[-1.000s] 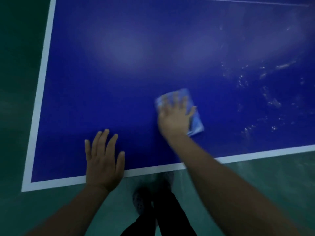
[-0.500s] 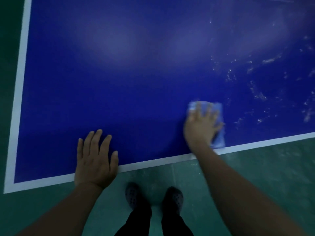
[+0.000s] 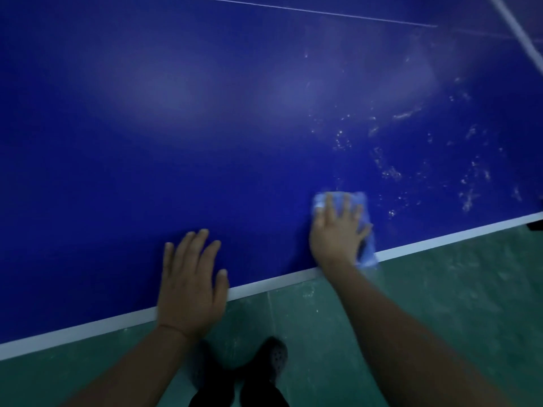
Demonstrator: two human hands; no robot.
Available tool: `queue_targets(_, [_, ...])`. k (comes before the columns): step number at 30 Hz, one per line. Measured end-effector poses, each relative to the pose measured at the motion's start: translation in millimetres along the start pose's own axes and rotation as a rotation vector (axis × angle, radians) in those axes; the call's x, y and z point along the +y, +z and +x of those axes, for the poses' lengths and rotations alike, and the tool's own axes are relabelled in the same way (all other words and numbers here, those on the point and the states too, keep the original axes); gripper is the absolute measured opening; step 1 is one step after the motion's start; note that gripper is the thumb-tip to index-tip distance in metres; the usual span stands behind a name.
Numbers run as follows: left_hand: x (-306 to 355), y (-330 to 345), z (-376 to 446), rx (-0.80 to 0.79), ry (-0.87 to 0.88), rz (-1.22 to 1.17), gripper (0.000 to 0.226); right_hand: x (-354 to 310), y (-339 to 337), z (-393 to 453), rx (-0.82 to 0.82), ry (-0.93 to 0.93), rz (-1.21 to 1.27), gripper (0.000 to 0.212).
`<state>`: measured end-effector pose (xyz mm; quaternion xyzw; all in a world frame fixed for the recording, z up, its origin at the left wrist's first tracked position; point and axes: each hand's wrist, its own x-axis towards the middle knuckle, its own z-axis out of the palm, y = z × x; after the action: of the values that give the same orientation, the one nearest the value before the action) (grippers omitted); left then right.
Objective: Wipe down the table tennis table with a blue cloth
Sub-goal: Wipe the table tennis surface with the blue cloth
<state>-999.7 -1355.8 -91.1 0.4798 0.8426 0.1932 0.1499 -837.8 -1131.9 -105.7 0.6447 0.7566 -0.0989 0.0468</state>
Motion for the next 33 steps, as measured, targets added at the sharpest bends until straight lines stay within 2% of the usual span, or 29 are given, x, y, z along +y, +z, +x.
queue_targets(3, [34, 23, 15, -0.029, 0.050, 0.061, 0.061, -30, 18, -26, -0.033, -0.560, -0.046, 0.052])
queue_targets(4, [38, 29, 19, -0.041, 0.044, 0.090, 0.062, -20, 16, -20, -0.039, -0.640, -0.046, 0.052])
queue_targets(5, [39, 33, 21, -0.052, 0.024, 0.120, 0.063, -1, 12, -8, -0.035, -0.602, -0.036, 0.051])
queue_targets(9, [38, 42, 23, -0.063, -0.010, 0.208, 0.063, 97, -8, 28, 0.011, -0.045, -0.014, 0.055])
queue_targets(11, [40, 43, 24, -0.068, -0.017, 0.220, 0.062, 100, -9, 23, 0.007, 0.035, 0.007, 0.060])
queue_targets(13, [41, 44, 23, -0.077, -0.031, 0.222, 0.062, 64, -1, 10, 0.035, -0.078, -0.003, 0.058])
queue_targets(17, [41, 44, 25, -0.062, -0.020, 0.227, 0.062, -55, 21, 9, 0.007, -0.528, 0.056, 0.053])
queue_targets(20, [42, 44, 25, -0.039, -0.014, 0.235, 0.067, -123, 20, 41, -0.030, -0.665, 0.131, 0.052])
queue_targets(21, [42, 45, 25, -0.029, -0.011, 0.238, 0.068, -125, 16, 58, -0.025, -0.650, 0.115, 0.051])
queue_targets(23, [42, 45, 25, -0.026, 0.000, 0.248, 0.068, -86, 7, 88, 0.004, -0.488, 0.057, 0.051])
queue_targets(26, [40, 47, 24, -0.036, 0.003, 0.262, 0.070, 52, -11, 99, 0.075, -0.109, -0.077, 0.053])
queue_targets(28, [40, 47, 25, -0.049, -0.005, 0.262, 0.071, 129, -28, 86, 0.050, 0.204, 0.048, 0.054])
queue_targets(30, [41, 47, 24, -0.053, -0.006, 0.257, 0.071, 144, -32, 75, 0.068, 0.387, 0.113, 0.057])
queue_targets(31, [41, 47, 24, -0.050, -0.005, 0.250, 0.072, 130, -26, 70, 0.093, 0.381, 0.091, 0.056])
queue_targets(32, [41, 47, 24, -0.043, -0.007, 0.244, 0.072, 106, -19, 63, 0.085, 0.292, 0.048, 0.055])
queue_targets(33, [41, 46, 24, -0.039, -0.009, 0.240, 0.071, 78, -10, 50, 0.079, 0.114, 0.015, 0.056])
